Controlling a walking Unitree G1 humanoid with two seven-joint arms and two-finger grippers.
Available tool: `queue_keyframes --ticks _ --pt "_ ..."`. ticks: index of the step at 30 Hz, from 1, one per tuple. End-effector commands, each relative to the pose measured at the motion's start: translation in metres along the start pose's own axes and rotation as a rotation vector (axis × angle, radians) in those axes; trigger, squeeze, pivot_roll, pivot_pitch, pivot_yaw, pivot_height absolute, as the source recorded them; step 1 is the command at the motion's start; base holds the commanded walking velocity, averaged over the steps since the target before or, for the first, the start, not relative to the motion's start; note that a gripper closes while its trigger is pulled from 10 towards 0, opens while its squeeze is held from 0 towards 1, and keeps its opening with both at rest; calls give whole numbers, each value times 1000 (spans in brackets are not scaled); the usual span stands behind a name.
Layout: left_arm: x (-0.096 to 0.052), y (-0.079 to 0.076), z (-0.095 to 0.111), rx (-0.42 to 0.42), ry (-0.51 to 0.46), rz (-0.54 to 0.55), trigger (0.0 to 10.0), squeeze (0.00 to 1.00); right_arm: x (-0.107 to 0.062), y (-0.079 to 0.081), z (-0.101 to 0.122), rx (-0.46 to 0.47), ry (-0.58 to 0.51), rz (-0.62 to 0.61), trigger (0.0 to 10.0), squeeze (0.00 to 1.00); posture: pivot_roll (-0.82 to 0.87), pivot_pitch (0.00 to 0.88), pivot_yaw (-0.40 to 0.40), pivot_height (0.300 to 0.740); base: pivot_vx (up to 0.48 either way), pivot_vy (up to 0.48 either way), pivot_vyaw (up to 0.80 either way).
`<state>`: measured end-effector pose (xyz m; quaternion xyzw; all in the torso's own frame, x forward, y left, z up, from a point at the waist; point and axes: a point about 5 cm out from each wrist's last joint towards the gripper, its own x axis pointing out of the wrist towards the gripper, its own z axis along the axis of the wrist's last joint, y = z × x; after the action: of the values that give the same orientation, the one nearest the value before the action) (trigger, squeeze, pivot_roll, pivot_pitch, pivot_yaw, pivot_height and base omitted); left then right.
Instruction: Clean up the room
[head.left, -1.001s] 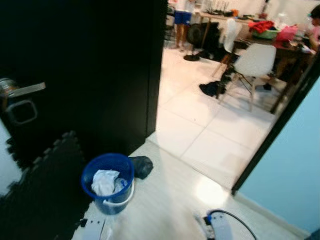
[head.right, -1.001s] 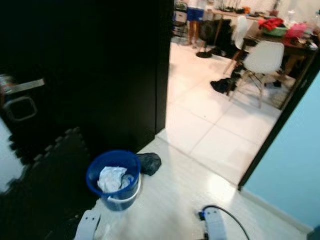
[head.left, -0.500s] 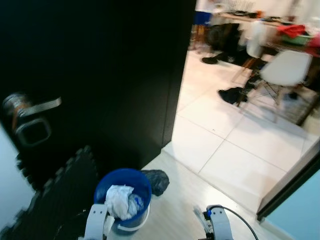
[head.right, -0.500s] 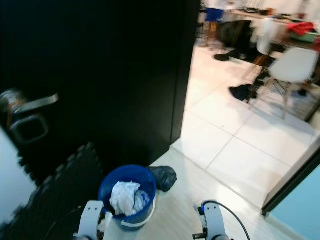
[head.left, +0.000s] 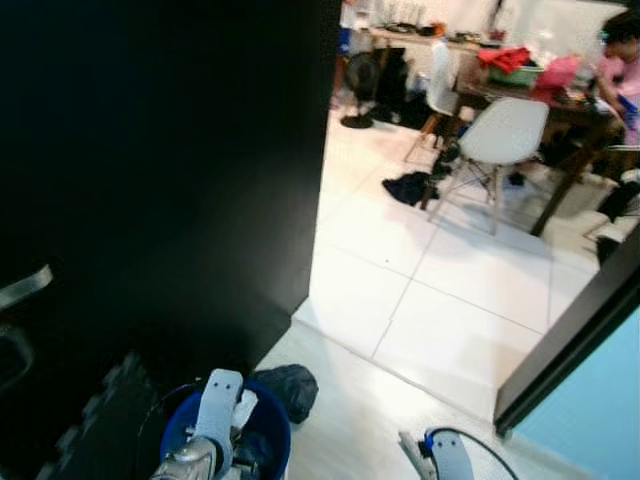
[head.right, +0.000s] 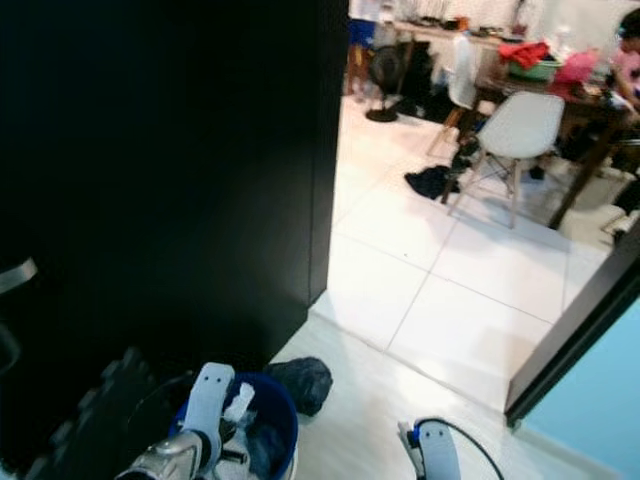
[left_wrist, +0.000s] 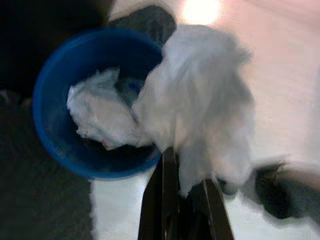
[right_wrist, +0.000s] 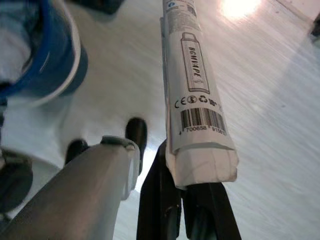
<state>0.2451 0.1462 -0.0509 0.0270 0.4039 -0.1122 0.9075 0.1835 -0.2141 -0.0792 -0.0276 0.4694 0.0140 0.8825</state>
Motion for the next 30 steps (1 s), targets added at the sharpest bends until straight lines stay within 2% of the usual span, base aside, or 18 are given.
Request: queue_keyframes --ticks 1,7,12,22,23,24,25,30 --pt "-2 7 -6 21 38 28 10000 0 -1 -2 -2 9 6 -10 10000 0 23 0 -23 740 0 0 0" --pt "-2 12 1 8 15 40 10000 0 -1 -4 -2 7 7 -16 10000 0 17 0 -23 740 0 0 0" --pt "0 14 21 45 -40 39 10000 0 -2 -8 -4 2 6 -29 10000 0 -31 0 -28 740 0 0 0" --pt "1 11 29 29 -66 37 10000 0 -7 -19 -14 11 11 -51 10000 0 -94 0 -30 740 0 0 0" --pt "1 11 30 33 -75 42 10000 176 -8 -21 -18 13 15 -55 10000 0 -111 0 -36 740 0 0 0" --pt "1 12 32 35 -85 51 10000 878 -9 -23 -21 14 20 -57 10000 0 -115 3 -37 740 0 0 0" --pt "1 15 37 35 -105 75 10000 1000 -10 -24 -24 18 24 -60 10000 0 -127 13 -42 740 0 0 0" --pt "-2 27 46 46 -139 149 10000 1000 -12 -27 -29 27 26 -64 10000 0 -145 30 -54 740 0 0 0"
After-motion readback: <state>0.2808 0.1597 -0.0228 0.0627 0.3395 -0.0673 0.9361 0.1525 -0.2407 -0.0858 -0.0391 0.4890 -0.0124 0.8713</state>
